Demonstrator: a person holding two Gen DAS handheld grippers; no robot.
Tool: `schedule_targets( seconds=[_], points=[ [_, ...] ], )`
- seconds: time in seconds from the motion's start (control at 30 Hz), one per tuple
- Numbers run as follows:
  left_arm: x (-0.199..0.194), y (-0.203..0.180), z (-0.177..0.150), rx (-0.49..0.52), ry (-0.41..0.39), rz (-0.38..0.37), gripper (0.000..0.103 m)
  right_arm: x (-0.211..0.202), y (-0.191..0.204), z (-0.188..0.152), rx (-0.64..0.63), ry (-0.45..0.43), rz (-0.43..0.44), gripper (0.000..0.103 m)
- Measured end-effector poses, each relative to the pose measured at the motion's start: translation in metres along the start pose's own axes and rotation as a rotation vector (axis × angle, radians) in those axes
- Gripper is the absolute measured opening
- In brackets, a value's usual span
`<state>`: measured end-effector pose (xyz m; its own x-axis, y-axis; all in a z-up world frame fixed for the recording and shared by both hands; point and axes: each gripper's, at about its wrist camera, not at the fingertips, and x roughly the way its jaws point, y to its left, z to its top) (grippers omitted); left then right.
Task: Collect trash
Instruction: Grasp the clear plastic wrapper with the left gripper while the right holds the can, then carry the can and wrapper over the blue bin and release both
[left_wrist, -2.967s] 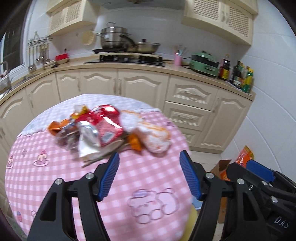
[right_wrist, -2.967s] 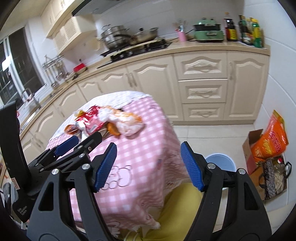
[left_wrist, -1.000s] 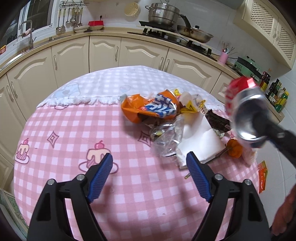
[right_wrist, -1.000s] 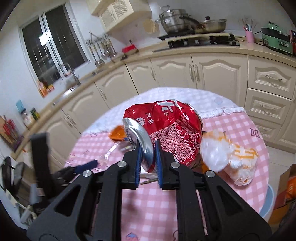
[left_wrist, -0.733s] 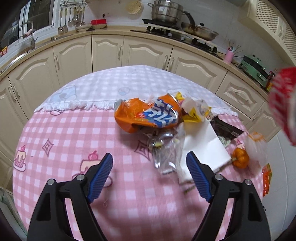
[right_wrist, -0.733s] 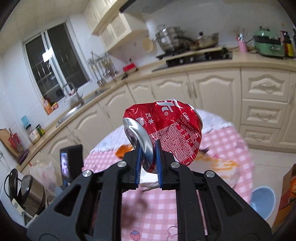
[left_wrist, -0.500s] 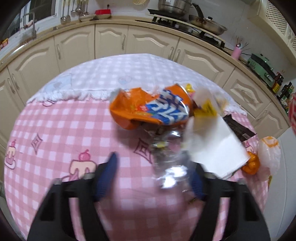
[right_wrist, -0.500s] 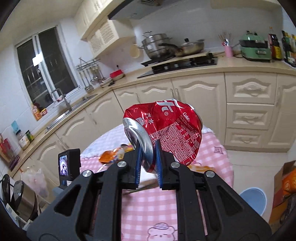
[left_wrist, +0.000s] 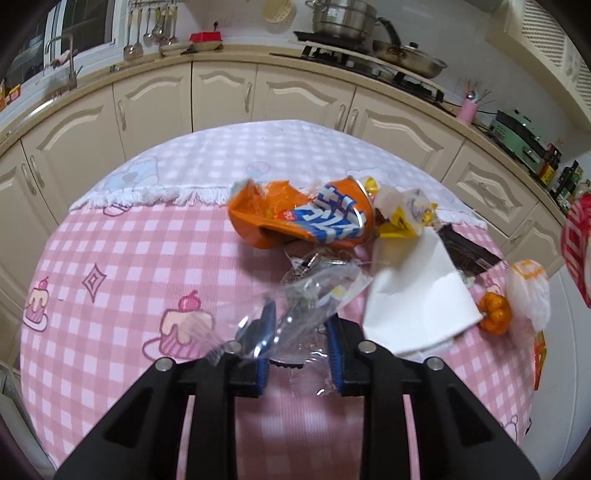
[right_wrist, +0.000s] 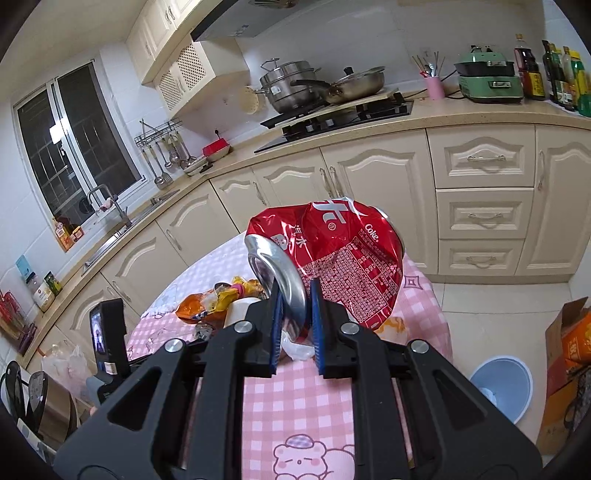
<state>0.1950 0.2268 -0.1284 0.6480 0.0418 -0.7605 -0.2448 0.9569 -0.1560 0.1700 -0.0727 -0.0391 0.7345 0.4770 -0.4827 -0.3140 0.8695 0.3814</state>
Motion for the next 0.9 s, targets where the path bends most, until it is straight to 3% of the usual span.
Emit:
schedule_targets(
  seconds=[0.53,0.9],
  points=[
    [-0.060,-0.036,-0.025,0.095,-0.078,-0.079,0.025,-0.038,-0.018,-0.022,0.044,-0.016,-0.027,0.014],
    [-0.084,-0.130,-0.046,0.272,-0.098,-0.223,0.025,-0.087,-0.069,-0.039,0.128,-0.054,-0.125,0.015]
  ],
)
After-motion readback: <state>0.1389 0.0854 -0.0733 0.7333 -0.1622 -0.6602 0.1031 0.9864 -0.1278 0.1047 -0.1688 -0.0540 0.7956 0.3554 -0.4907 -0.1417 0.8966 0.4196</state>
